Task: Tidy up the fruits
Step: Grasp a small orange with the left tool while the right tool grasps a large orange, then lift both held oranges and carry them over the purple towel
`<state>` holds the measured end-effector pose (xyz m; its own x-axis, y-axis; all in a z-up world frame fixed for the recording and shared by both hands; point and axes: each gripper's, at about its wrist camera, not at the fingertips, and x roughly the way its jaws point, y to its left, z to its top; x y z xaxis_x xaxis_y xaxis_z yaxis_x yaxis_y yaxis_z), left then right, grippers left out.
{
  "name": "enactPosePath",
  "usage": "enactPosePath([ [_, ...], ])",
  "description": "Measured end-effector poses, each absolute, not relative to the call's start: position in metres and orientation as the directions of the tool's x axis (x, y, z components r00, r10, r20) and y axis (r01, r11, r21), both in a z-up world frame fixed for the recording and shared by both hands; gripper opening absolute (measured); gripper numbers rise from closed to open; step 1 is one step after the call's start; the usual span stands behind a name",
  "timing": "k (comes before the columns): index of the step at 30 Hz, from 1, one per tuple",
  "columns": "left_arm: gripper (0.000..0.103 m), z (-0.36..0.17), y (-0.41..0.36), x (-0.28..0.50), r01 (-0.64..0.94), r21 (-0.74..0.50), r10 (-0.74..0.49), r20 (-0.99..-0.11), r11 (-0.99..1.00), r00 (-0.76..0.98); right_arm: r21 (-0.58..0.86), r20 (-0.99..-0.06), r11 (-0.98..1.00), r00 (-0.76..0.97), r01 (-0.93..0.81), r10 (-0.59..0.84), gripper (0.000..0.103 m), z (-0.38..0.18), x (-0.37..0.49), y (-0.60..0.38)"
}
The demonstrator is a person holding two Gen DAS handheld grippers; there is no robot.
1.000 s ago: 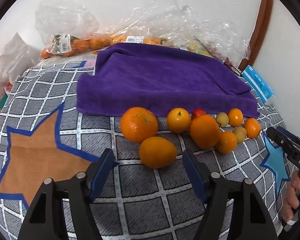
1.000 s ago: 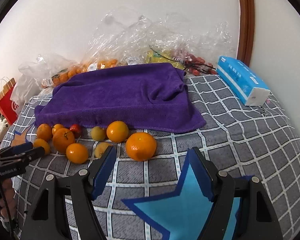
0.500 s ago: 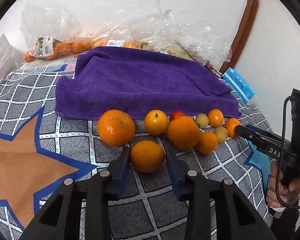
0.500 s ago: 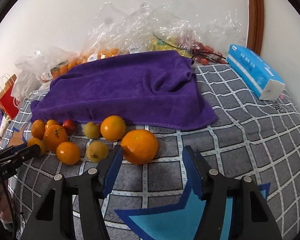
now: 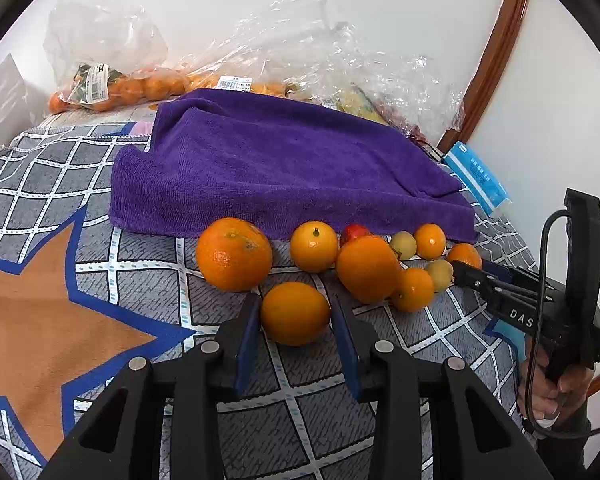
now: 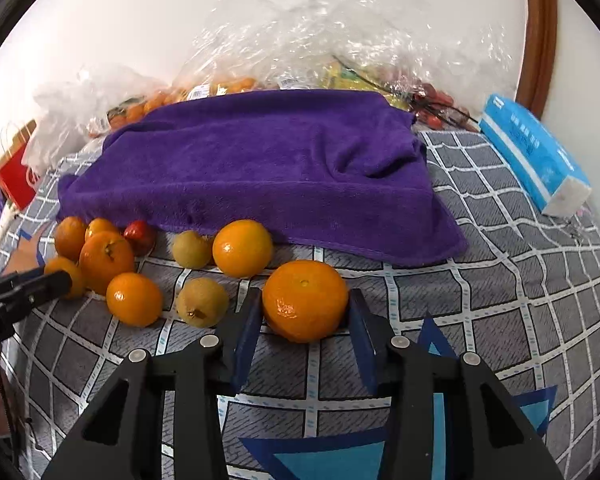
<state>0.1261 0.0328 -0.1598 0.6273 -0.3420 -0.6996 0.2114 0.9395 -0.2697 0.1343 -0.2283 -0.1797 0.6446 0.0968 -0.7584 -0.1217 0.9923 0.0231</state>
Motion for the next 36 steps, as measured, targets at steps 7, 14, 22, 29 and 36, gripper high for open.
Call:
enactPosePath([
  [7, 0.035, -0.164, 0.030, 0.133, 0.201, -0.265, -0.332, -0.723, 0.943, 0.606, 0.047, -0.731, 0.988, 0.669, -0.147, 0.134, 0.042, -0.174, 0.125, -0.229],
  [14, 0.035, -0.158, 0.037, 0.125, 0.214, -0.306, -0.371, -0.679, 0.927, 0.634, 0.079, -0.728, 0.987, 0.668, -0.140, 0.154, 0.041, -0.167, 0.112, -0.233],
  [22, 0.035, -0.143, 0.044, 0.114, 0.146, -0.304, -0.326, -0.708, 0.941, 0.627, 0.039, -0.678, 0.989, 0.723, -0.143, 0.131, 0.041, -0.121, 0.108, -0.233],
  [29, 0.035, -0.095, 0.054, 0.127, 0.089, -0.256, -0.248, -0.695, 0.962, 0.675, 0.090, -0.616, 0.984, 0.769, -0.150, 0.174, 0.041, -0.088, 0.138, -0.233],
  [36, 0.035, -0.077, 0.045, 0.173, 0.053, -0.255, -0.215, -0.666, 0.965, 0.714, 0.075, -0.581, 0.982, 0.793, -0.175, 0.186, 0.041, -0.068, 0.173, -0.220],
])
